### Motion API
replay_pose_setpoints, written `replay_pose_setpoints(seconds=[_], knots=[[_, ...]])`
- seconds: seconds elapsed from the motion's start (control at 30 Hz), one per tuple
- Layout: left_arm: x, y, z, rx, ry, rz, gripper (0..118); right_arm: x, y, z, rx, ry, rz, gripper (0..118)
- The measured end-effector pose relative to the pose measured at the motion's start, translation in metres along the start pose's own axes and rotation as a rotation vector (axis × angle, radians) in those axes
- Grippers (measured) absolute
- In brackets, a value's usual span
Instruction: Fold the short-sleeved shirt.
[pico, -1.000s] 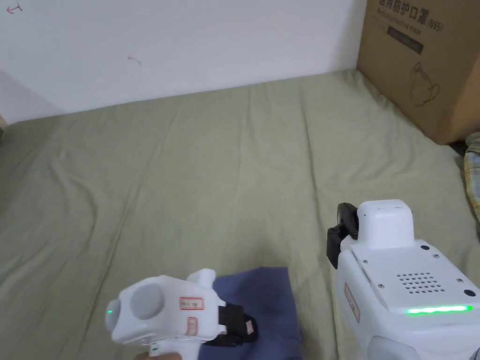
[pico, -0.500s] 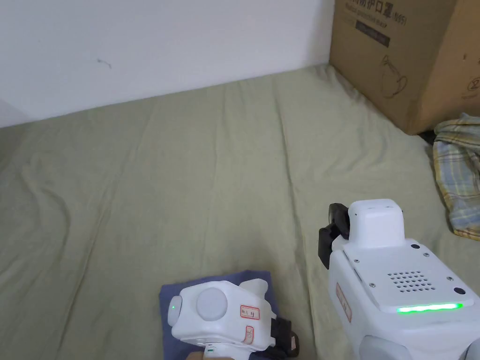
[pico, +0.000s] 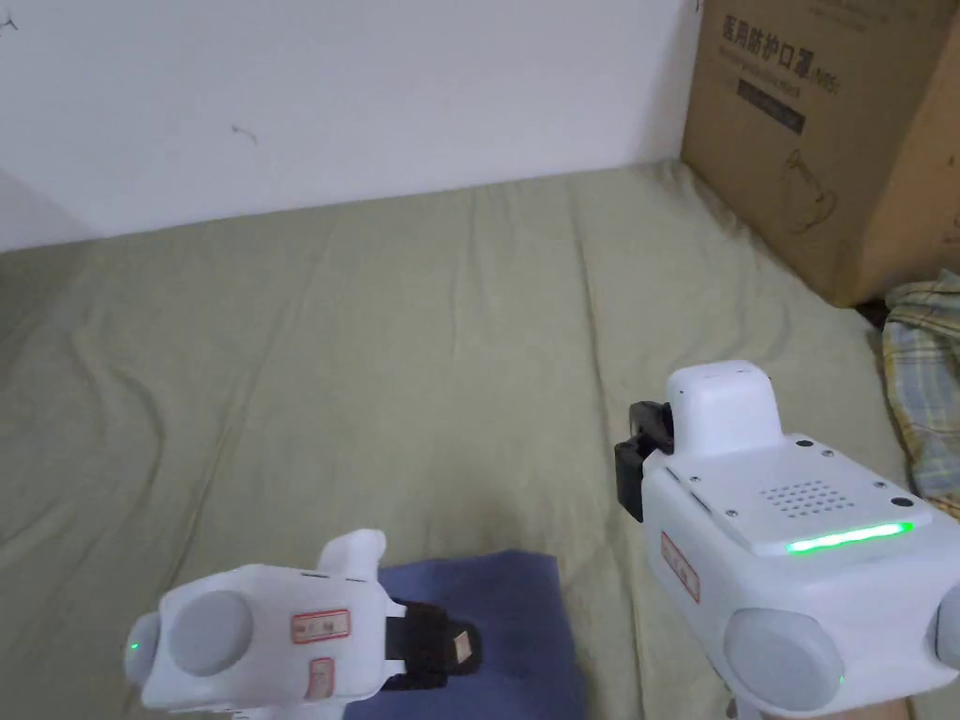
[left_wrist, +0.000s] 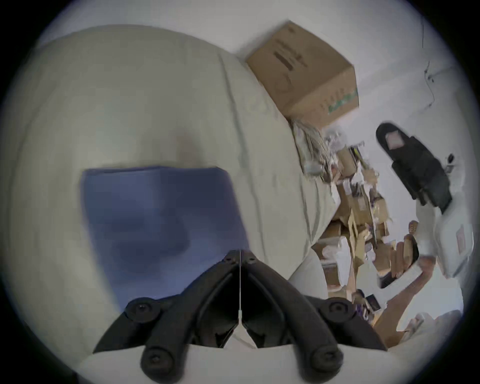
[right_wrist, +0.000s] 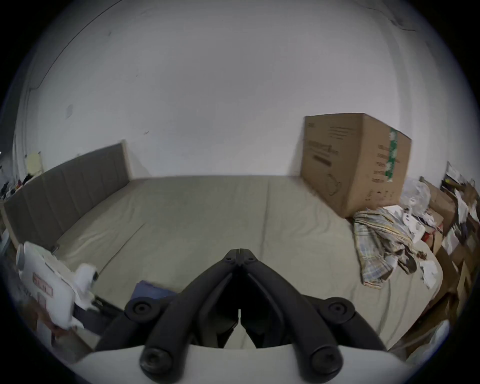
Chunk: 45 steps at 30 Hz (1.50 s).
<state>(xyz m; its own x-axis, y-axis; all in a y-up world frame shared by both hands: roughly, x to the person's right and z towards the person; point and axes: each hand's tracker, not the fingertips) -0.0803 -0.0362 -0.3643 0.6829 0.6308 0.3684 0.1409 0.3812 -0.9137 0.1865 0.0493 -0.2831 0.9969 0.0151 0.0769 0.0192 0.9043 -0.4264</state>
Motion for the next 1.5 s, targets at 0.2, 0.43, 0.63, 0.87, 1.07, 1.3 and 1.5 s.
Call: replay_pose_setpoints(seconds=[0.2,0.43,0.63,0.87,1.07,1.3,1.5], knots=[[-0.077,-0.044,0.054,0.108,0.038,0.212,0,-0.043,-0.002,-0.047,-0.268,0.172,-0.007,0],[-0.124,-0.087,0.073,0.149,0.018,0.315,0,-0.08,-0.065,-0.108,-0.599,0.26,0.001,0],[-0.139,-0.091,0.073,0.159,-0.009,0.361,0,-0.084,-0.096,-0.132,-0.707,0.228,0.016,0],[-0.148,-0.067,0.059,0.135,-0.042,0.412,45,-0.084,-0.096,-0.14,-0.737,0.231,-0.008,0],[-0.141,-0.031,0.032,0.054,-0.097,0.352,96,-0.085,-0.097,-0.138,-0.735,0.23,-0.003,0],[-0.136,0.008,-0.024,-0.027,-0.198,0.355,115,-0.081,-0.098,-0.138,-0.733,0.236,-0.026,0],[-0.15,0.008,-0.046,-0.005,-0.368,0.442,115,-0.079,-0.098,-0.138,-0.735,0.244,-0.045,0]])
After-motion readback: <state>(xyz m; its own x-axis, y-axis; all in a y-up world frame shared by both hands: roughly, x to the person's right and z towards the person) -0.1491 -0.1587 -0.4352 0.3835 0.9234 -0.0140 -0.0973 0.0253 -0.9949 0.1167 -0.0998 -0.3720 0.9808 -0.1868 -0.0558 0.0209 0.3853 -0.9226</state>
